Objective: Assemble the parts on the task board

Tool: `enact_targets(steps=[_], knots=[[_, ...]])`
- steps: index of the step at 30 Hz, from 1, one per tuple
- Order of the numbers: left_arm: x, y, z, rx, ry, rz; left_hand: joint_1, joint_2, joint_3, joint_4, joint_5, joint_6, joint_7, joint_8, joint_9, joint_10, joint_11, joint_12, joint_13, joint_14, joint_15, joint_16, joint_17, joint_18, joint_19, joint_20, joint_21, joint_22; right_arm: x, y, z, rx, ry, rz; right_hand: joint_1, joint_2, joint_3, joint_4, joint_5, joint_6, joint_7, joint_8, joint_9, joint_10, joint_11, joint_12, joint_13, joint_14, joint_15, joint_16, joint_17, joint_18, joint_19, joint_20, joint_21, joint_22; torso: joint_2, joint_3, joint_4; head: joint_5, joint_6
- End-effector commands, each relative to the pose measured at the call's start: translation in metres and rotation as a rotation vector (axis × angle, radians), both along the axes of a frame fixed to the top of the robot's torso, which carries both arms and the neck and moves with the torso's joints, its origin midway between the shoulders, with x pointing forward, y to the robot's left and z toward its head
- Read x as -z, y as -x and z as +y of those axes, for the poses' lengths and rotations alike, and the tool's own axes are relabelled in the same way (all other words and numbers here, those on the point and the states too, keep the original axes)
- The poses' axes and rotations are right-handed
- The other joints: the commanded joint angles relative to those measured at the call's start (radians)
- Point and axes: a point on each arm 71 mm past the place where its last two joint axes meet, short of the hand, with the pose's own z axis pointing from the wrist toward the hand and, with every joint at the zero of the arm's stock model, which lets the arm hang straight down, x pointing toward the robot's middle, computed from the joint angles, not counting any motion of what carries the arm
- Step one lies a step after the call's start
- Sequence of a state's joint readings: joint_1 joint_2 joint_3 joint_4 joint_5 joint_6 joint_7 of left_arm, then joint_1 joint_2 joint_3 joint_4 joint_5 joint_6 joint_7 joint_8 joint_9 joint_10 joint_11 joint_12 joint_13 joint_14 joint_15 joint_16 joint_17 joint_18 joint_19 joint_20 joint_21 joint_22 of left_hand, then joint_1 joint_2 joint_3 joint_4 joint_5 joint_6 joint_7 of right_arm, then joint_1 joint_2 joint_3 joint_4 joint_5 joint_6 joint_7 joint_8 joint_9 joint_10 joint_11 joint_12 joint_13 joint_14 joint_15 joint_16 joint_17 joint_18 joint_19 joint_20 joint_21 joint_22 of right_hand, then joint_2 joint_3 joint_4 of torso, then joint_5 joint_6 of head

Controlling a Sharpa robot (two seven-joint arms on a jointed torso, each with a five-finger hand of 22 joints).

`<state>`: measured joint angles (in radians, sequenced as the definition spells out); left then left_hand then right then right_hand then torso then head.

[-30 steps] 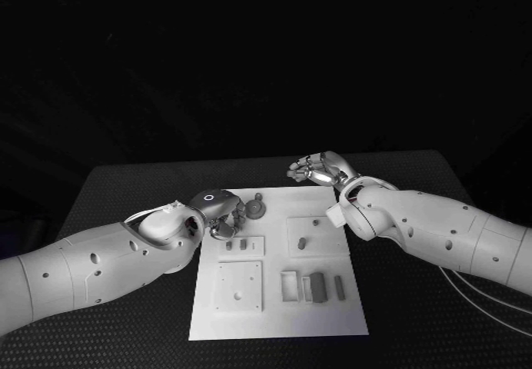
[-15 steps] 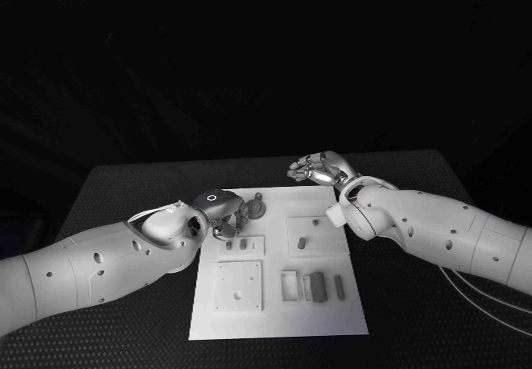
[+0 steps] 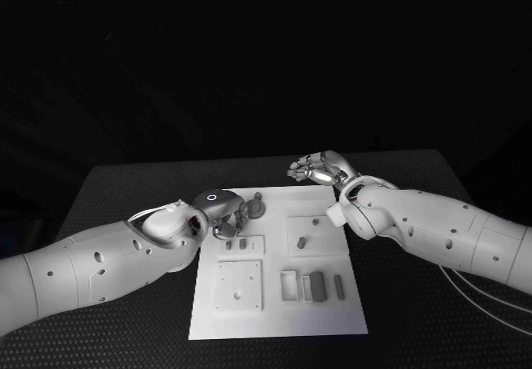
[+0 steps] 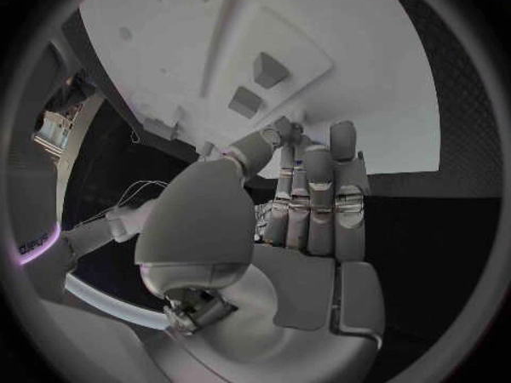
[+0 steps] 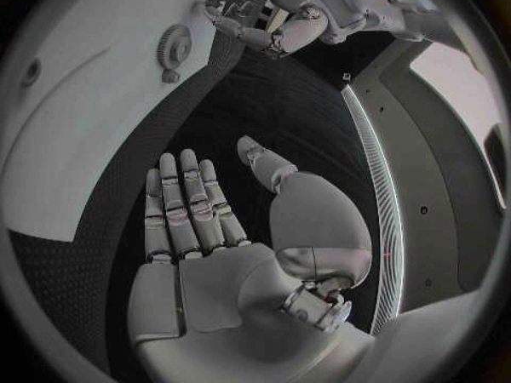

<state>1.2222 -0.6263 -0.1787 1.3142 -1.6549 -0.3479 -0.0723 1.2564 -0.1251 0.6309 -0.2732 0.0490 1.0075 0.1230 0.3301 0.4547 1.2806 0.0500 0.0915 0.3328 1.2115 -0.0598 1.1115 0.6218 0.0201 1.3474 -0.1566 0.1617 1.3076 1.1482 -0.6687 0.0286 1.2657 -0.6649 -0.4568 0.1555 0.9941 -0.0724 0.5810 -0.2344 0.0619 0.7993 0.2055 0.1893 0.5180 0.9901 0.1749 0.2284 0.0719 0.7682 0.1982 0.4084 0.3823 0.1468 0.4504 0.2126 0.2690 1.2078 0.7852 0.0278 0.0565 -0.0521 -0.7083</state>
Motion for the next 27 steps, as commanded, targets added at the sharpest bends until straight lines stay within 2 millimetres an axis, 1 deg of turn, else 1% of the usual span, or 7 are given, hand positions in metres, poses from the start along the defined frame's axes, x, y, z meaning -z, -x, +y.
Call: enact_targets(steps=[1, 13, 22, 24, 27], knots=[[0.0020, -0.0005, 0.0000, 0.004, -0.017, 0.009, -0.003, 0.010, 0.006, -0.001, 0.007, 0.009, 0.000, 0.003, 0.000, 0.009, -0.001, 0.003, 0.022, 0.004, -0.002, 0.002, 0.001, 0.044, 0.008, -0.002, 0.004, 0.017, -0.0005, 0.0005, 0.0014, -0.014, -0.002, -0.006, 0.010, 0.004, -0.006, -0.001, -0.004, -0.003, 0.008, 0.007, -0.001, 0.008, 0.002, -0.007, -0.001, 0.007, -0.002, -0.006, -0.002, -0.008, 0.007, 0.002, -0.006, 0.001, 0.000, -0.0003, 0.0001, 0.000, -0.001], [0.0036, -0.0005, -0.0004, 0.006, -0.026, 0.016, -0.003, 0.011, 0.006, -0.002, 0.007, 0.009, -0.001, 0.003, 0.000, 0.009, -0.001, 0.002, 0.023, 0.004, -0.002, 0.002, 0.002, 0.044, 0.008, -0.002, 0.003, 0.017, -0.0005, 0.0005, 0.0000, -0.011, -0.001, -0.006, 0.010, 0.004, -0.006, -0.001, -0.004, -0.003, 0.008, 0.007, -0.002, 0.009, 0.002, -0.008, -0.002, 0.008, -0.002, -0.006, -0.002, -0.007, 0.007, 0.002, -0.007, 0.002, 0.000, -0.0010, 0.0003, 0.000, -0.002], [0.0049, -0.0008, 0.0006, 0.004, -0.034, 0.023, -0.002, 0.012, 0.006, -0.002, 0.007, 0.011, -0.001, 0.004, 0.001, 0.011, -0.002, 0.003, 0.024, 0.005, -0.003, 0.003, 0.003, 0.044, 0.010, -0.003, 0.003, 0.017, -0.0005, 0.0005, 0.0000, -0.011, -0.002, -0.006, 0.010, 0.004, -0.007, -0.001, -0.004, -0.003, 0.008, 0.008, -0.003, 0.010, 0.002, -0.008, -0.002, 0.008, -0.002, -0.006, -0.002, -0.007, 0.008, 0.002, -0.007, 0.002, 0.000, -0.0003, 0.0000, 0.000, -0.004], [0.0052, -0.0008, 0.0006, 0.004, -0.035, 0.025, -0.002, 0.012, 0.006, -0.002, 0.007, 0.011, -0.001, 0.005, 0.001, 0.012, -0.002, 0.003, 0.024, 0.006, -0.003, 0.003, 0.003, 0.044, 0.010, -0.003, 0.003, 0.017, -0.0004, 0.0005, 0.0000, -0.011, -0.001, -0.006, 0.010, 0.004, -0.007, -0.001, -0.004, -0.003, 0.008, 0.008, -0.003, 0.010, 0.002, -0.008, -0.002, 0.008, -0.002, -0.007, -0.002, -0.007, 0.008, 0.002, -0.007, 0.002, 0.000, -0.0009, 0.0000, 0.000, -0.004], [0.0057, -0.0009, 0.0007, 0.004, -0.037, 0.027, -0.002, 0.012, 0.006, -0.002, 0.007, 0.012, -0.002, 0.005, 0.001, 0.012, -0.002, 0.003, 0.025, 0.006, -0.003, 0.003, 0.003, 0.044, 0.010, -0.003, 0.003, 0.017, -0.0004, 0.0005, 0.0000, -0.012, -0.001, -0.006, 0.010, 0.004, -0.007, -0.001, -0.004, -0.003, 0.008, 0.008, -0.004, 0.010, 0.002, -0.009, -0.002, 0.009, -0.002, -0.007, -0.002, -0.007, 0.008, 0.002, -0.008, 0.002, 0.000, -0.0007, 0.0002, 0.000, -0.004]])
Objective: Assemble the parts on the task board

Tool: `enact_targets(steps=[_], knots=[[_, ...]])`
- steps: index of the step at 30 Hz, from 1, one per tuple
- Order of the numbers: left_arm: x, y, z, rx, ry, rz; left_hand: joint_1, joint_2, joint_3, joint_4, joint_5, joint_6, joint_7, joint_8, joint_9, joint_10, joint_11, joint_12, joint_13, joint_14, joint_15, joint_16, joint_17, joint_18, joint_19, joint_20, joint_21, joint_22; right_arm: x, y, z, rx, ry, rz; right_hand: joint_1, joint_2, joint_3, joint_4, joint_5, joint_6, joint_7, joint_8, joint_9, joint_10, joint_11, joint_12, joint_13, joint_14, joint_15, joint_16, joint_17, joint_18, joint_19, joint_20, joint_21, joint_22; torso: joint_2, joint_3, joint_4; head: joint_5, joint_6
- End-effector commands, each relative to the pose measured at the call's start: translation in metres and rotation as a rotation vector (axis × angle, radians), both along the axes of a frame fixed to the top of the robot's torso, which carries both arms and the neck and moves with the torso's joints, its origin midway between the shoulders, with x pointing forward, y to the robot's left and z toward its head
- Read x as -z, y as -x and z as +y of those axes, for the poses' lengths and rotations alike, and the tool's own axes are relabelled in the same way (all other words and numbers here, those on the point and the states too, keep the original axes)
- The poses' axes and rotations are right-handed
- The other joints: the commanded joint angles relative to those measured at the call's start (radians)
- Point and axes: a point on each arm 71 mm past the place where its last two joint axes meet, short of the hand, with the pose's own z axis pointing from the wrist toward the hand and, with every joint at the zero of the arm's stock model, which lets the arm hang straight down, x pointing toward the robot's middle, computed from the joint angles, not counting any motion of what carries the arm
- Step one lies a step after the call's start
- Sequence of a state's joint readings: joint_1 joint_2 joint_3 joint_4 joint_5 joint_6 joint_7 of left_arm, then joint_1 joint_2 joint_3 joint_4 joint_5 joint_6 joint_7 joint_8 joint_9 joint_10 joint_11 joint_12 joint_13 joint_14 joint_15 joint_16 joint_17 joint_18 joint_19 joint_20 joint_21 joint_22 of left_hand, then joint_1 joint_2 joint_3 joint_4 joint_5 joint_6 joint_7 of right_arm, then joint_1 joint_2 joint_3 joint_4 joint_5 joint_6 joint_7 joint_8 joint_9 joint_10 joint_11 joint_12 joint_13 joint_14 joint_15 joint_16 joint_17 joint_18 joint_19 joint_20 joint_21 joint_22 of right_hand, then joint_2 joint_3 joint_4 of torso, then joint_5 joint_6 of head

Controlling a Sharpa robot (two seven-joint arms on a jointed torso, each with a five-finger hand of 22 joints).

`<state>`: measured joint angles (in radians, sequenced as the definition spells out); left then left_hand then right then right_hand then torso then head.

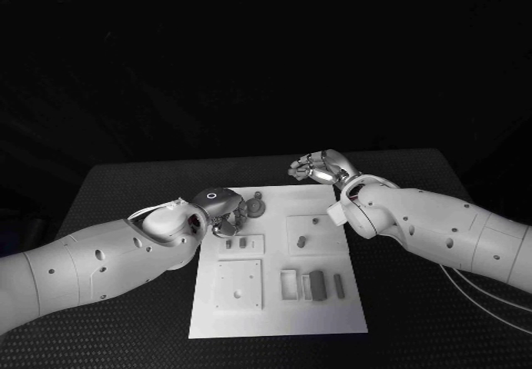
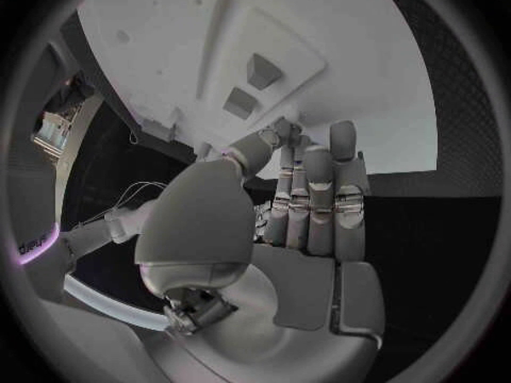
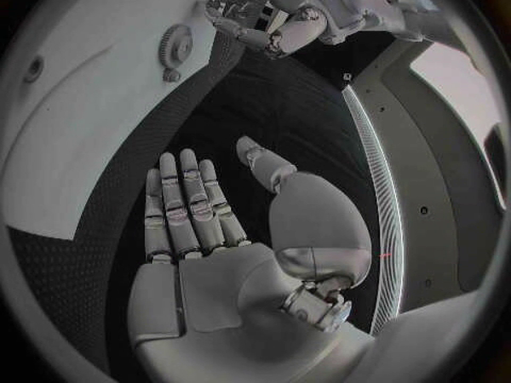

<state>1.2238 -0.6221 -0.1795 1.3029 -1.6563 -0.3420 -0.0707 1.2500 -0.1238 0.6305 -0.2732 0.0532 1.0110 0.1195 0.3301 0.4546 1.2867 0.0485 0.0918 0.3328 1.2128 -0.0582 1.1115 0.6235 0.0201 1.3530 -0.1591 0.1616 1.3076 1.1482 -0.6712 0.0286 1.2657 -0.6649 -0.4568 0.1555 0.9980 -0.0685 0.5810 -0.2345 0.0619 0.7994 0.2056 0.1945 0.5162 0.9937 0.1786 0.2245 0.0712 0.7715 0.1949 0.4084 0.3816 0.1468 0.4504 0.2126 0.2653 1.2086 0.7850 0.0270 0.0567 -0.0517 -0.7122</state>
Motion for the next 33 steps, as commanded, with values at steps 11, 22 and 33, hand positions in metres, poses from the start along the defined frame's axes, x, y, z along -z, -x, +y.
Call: enact_targets(steps=[11, 22, 33], knots=[[0.0059, 0.0015, 0.0003, 0.005, -0.033, 0.030, 0.004, 0.011, 0.006, -0.002, 0.003, 0.008, 0.002, 0.005, 0.001, 0.006, -0.001, 0.002, 0.025, 0.005, -0.005, 0.003, 0.002, 0.044, 0.005, -0.001, 0.003, 0.018, -0.0004, 0.0005, 0.0011, -0.014, -0.002, -0.006, 0.006, 0.000, -0.007, -0.001, -0.004, -0.003, 0.008, 0.003, -0.003, 0.007, -0.002, -0.006, -0.002, 0.006, 0.001, -0.007, -0.002, -0.007, 0.008, 0.002, -0.005, 0.002, 0.000, 0.0002, -0.0002, -0.001, 0.000], [0.0067, 0.0035, -0.0013, 0.011, -0.037, 0.040, 0.004, 0.012, 0.006, -0.002, 0.003, 0.008, 0.002, 0.005, 0.001, 0.006, -0.001, 0.002, 0.026, 0.005, -0.005, 0.003, 0.002, 0.043, 0.005, -0.001, 0.002, 0.018, -0.0003, 0.0003, 0.0011, -0.014, -0.002, -0.005, 0.006, 0.000, -0.008, 0.000, -0.004, -0.003, 0.008, 0.003, -0.003, 0.008, -0.002, -0.007, -0.002, 0.006, 0.001, -0.008, -0.002, -0.006, 0.009, 0.002, -0.006, 0.003, 0.000, 0.0002, -0.0002, 0.000, -0.003], [0.0081, 0.0020, 0.0000, 0.006, -0.039, 0.040, 0.003, 0.013, 0.006, -0.002, 0.002, 0.010, 0.001, 0.006, 0.001, 0.008, -0.001, 0.002, 0.027, 0.006, -0.006, 0.004, 0.003, 0.043, 0.006, -0.001, 0.002, 0.018, -0.0003, 0.0004, 0.0013, -0.015, -0.002, -0.005, 0.005, 0.001, -0.008, 0.001, -0.004, -0.003, 0.008, 0.004, -0.004, 0.008, -0.002, -0.008, -0.002, 0.006, 0.001, -0.008, -0.002, -0.006, 0.009, 0.003, -0.006, 0.003, 0.000, 0.0004, -0.0001, 0.000, -0.002]])
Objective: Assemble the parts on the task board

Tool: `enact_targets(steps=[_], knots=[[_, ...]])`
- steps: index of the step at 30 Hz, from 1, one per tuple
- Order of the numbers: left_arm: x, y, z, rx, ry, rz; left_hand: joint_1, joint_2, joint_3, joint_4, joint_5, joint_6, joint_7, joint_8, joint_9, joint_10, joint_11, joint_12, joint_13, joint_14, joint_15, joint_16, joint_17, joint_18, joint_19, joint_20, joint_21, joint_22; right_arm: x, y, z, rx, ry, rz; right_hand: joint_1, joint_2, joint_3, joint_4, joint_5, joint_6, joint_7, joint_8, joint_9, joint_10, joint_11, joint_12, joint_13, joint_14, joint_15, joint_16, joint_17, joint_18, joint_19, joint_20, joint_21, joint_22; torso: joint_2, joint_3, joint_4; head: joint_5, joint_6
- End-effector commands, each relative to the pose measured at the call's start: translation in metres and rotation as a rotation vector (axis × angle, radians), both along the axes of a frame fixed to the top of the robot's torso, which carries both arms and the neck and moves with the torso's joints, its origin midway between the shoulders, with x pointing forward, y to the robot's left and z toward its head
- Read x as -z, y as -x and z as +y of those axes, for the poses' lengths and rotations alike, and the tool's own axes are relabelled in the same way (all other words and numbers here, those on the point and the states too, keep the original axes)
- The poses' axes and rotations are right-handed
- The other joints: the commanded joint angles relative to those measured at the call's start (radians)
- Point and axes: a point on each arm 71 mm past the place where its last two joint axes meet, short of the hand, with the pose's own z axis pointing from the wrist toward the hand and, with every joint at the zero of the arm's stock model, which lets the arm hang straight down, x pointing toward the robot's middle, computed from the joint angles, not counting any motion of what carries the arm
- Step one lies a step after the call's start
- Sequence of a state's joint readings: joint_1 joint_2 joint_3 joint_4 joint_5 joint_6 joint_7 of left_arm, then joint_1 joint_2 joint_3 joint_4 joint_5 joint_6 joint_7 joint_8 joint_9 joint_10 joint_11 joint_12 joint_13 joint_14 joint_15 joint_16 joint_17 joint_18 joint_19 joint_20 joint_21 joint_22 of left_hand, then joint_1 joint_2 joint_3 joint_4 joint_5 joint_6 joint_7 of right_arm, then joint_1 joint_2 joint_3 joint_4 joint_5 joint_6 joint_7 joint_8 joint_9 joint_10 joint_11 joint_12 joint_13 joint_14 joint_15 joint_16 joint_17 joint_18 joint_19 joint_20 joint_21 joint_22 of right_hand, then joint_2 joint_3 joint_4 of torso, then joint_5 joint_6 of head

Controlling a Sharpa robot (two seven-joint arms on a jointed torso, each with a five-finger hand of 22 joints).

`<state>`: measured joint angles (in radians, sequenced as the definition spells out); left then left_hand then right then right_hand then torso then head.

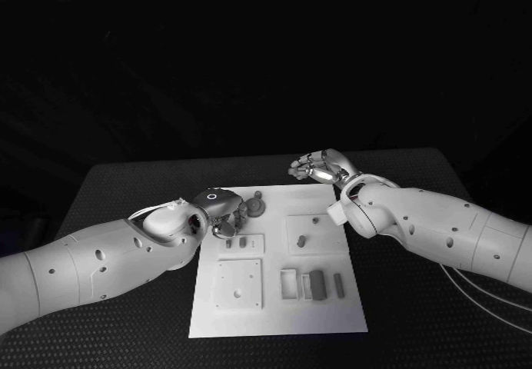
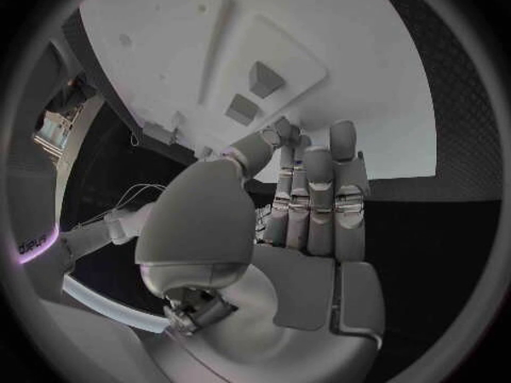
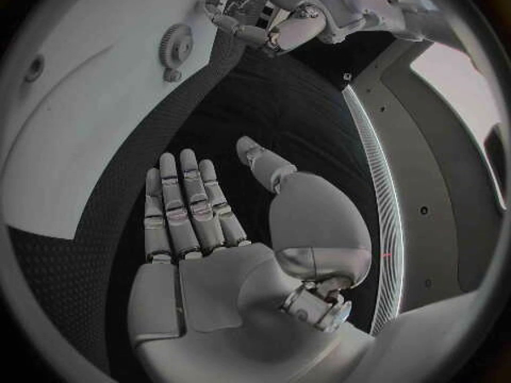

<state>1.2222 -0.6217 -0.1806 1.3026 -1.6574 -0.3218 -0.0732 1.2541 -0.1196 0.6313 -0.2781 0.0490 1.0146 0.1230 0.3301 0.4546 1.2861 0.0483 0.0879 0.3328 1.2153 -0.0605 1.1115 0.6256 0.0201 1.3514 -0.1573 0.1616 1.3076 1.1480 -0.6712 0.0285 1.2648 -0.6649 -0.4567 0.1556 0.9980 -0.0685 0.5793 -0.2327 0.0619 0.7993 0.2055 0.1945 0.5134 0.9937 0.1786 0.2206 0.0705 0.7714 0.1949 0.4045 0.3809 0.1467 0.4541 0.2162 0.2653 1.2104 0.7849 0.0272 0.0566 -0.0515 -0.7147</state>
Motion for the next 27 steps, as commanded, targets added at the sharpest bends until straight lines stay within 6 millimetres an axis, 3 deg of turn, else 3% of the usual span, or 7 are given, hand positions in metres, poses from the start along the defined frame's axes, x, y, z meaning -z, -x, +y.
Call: enact_targets(steps=[1, 14, 22, 27], knots=[[0.0057, 0.0013, -0.0002, 0.006, -0.025, 0.023, -0.001, 0.009, 0.005, 0.003, 0.007, 0.006, -0.002, 0.006, 0.001, 0.008, -0.001, 0.006, 0.027, 0.003, -0.003, 0.004, 0.001, 0.043, 0.008, -0.003, 0.002, 0.018, -0.0005, 0.0005, 0.0017, -0.015, -0.003, -0.005, 0.005, 0.001, -0.006, -0.001, -0.004, -0.003, 0.008, 0.004, -0.002, 0.008, -0.002, -0.004, -0.001, 0.006, 0.001, -0.004, -0.001, -0.006, 0.005, -0.001, -0.006, 0.002, 0.000, 0.0003, 0.0001, 0.000, 0.000], [0.0074, 0.0001, -0.0024, 0.001, -0.024, 0.035, -0.005, 0.011, 0.005, 0.005, 0.007, 0.000, 0.000, 0.002, 0.000, 0.000, 0.001, -0.001, 0.027, 0.000, -0.001, 0.000, 0.001, 0.042, 0.005, -0.002, -0.003, 0.017, -0.0004, 0.0006, 0.0023, -0.017, -0.003, -0.005, 0.005, 0.001, -0.007, -0.001, -0.004, -0.003, 0.008, 0.004, -0.003, 0.009, -0.002, -0.005, -0.002, 0.007, 0.001, -0.005, -0.002, -0.006, 0.005, -0.001, -0.007, 0.002, 0.000, 0.0000, 0.0002, -0.002, 0.001], [0.0079, -0.0002, -0.0012, -0.006, -0.021, 0.043, -0.022, -0.022, -0.009, 0.005, 0.006, -0.039, 0.017, -0.018, -0.009, -0.044, 0.018, -0.022, 0.019, -0.012, 0.014, -0.003, 0.006, 0.047, -0.003, 0.009, -0.013, 0.017, -0.0005, 0.0008, 0.0021, -0.017, -0.004, -0.004, 0.004, 0.000, -0.007, 0.000, -0.004, -0.003, 0.008, 0.004, -0.003, 0.009, -0.002, -0.005, -0.002, 0.007, 0.001, -0.005, -0.002, -0.006, 0.006, -0.001, -0.008, 0.002, -0.001, 0.0007, 0.0007, -0.001, 0.001], [0.0078, -0.0004, 0.0003, -0.010, -0.020, 0.042, -0.024, -0.030, -0.012, 0.007, 0.006, -0.047, 0.020, -0.021, -0.010, -0.057, 0.022, -0.021, 0.018, -0.018, 0.019, -0.003, 0.008, 0.050, -0.006, 0.014, -0.016, 0.018, -0.0005, 0.0010, 0.0026, -0.017, -0.009, -0.001, 0.003, 0.000, -0.008, 0.001, -0.004, -0.004, 0.009, 0.004, -0.004, 0.009, -0.002, -0.006, -0.002, 0.007, 0.001, -0.006, -0.002, -0.006, 0.005, 0.000, -0.009, 0.003, 0.000, 0.0012, -0.0001, 0.000, 0.003]])
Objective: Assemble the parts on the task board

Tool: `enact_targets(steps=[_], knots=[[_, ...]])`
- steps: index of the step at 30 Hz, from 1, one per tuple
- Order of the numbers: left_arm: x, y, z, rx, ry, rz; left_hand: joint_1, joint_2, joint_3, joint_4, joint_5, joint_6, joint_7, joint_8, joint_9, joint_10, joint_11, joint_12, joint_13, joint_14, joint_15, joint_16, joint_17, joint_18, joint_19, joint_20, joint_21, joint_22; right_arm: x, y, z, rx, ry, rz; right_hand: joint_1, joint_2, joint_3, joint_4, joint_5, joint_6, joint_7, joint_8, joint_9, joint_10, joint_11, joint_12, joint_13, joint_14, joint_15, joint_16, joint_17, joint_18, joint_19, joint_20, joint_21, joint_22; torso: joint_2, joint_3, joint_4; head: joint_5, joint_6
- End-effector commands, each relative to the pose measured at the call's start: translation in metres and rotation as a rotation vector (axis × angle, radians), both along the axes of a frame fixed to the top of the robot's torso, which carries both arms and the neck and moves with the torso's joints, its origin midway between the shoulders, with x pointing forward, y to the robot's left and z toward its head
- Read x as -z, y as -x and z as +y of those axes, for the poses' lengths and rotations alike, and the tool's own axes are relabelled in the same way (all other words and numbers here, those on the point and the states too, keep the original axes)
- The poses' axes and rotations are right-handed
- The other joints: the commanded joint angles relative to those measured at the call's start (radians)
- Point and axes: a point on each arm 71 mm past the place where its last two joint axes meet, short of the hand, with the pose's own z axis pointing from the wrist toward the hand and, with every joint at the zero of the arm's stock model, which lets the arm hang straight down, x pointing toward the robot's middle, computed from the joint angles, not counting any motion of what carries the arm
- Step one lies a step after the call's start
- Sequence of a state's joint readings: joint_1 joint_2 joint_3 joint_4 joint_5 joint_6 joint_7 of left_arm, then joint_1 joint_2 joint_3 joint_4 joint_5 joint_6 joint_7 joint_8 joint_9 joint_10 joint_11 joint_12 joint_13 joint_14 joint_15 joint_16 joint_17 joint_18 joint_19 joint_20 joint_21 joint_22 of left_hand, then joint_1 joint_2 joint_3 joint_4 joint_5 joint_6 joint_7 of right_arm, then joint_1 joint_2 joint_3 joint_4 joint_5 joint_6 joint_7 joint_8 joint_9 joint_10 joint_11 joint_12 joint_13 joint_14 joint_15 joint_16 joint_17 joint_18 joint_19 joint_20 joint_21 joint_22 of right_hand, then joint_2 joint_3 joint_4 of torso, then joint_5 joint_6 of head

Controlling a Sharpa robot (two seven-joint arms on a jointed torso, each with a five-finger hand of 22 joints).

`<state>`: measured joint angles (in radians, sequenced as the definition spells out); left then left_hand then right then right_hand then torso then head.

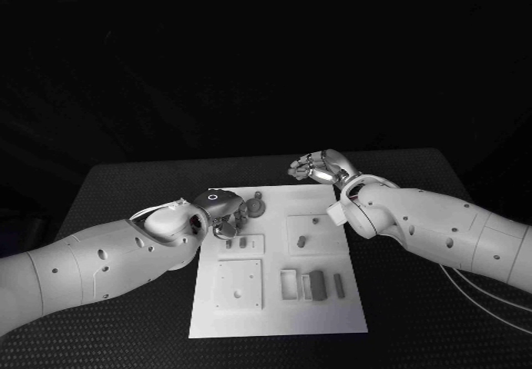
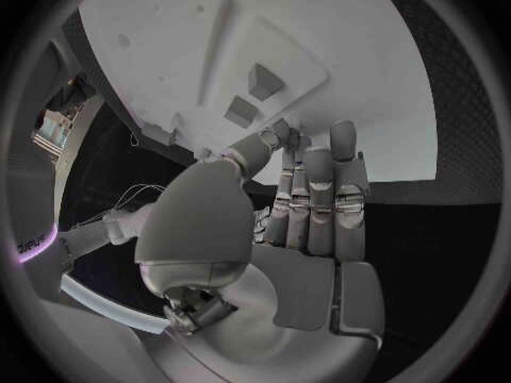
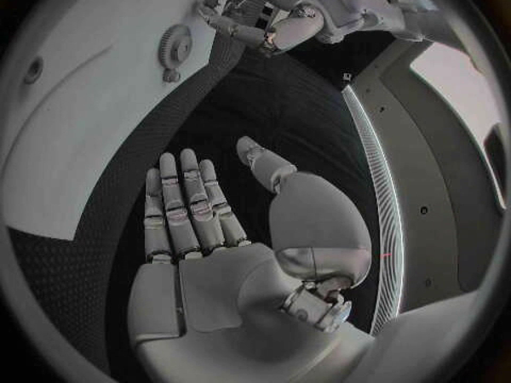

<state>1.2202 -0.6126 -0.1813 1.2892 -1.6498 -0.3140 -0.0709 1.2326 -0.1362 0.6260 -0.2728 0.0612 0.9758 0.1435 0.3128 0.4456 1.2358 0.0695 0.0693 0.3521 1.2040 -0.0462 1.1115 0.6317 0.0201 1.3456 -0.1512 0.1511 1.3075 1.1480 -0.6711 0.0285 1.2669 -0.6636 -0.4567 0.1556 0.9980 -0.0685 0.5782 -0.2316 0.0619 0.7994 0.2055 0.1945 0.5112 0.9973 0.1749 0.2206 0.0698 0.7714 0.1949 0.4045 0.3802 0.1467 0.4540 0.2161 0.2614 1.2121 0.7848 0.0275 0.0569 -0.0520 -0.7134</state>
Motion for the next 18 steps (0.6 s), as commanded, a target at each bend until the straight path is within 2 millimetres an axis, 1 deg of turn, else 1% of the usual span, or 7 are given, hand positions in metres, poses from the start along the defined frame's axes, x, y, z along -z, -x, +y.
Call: enact_targets(steps=[1, 5, 18], knots=[[0.0052, 0.0012, 0.0012, -0.007, -0.014, 0.030, -0.003, -0.015, -0.008, 0.002, -0.006, -0.009, 0.000, -0.004, -0.001, -0.009, 0.002, -0.002, -0.001, -0.007, 0.005, -0.003, 0.002, 0.050, 0.000, 0.008, -0.006, 0.018, -0.0003, 0.0007, 0.0019, -0.015, -0.007, -0.001, 0.003, -0.001, -0.007, 0.000, -0.004, -0.004, 0.009, 0.004, -0.002, 0.005, 0.002, -0.006, -0.001, 0.007, 0.001, -0.006, -0.001, -0.006, 0.005, 0.000, -0.005, 0.001, 0.000, 0.0007, -0.0005, 0.000, 0.002], [0.0049, 0.0013, 0.0010, -0.007, -0.009, 0.028, -0.005, -0.021, -0.011, 0.004, -0.006, -0.013, 0.002, -0.005, -0.002, -0.015, 0.004, -0.002, -0.001, -0.008, 0.007, -0.002, 0.003, 0.053, 0.001, 0.010, -0.007, 0.019, -0.0003, 0.0006, 0.0015, -0.014, -0.007, -0.002, 0.003, -0.001, -0.007, 0.000, -0.004, -0.004, 0.009, 0.004, -0.002, 0.005, 0.002, -0.007, -0.001, 0.006, 0.001, -0.007, -0.002, -0.006, 0.005, 0.000, -0.005, 0.001, 0.000, 0.0004, -0.0002, 0.000, 0.001], [0.0022, 0.0011, 0.0021, -0.008, 0.016, 0.001, -0.007, -0.030, -0.014, 0.009, -0.006, -0.019, 0.004, -0.007, -0.003, -0.020, 0.005, 0.001, 0.001, -0.003, 0.008, 0.001, 0.005, 0.057, 0.006, 0.012, -0.006, 0.020, -0.0003, 0.0006, 0.0009, -0.013, -0.007, -0.002, 0.003, -0.001, -0.008, 0.000, -0.004, -0.005, 0.009, 0.004, -0.003, 0.005, 0.002, -0.008, -0.002, 0.006, 0.002, -0.007, -0.002, -0.005, 0.005, 0.000, -0.007, 0.002, 0.000, -0.0003, 0.0001, -0.001, 0.002]])
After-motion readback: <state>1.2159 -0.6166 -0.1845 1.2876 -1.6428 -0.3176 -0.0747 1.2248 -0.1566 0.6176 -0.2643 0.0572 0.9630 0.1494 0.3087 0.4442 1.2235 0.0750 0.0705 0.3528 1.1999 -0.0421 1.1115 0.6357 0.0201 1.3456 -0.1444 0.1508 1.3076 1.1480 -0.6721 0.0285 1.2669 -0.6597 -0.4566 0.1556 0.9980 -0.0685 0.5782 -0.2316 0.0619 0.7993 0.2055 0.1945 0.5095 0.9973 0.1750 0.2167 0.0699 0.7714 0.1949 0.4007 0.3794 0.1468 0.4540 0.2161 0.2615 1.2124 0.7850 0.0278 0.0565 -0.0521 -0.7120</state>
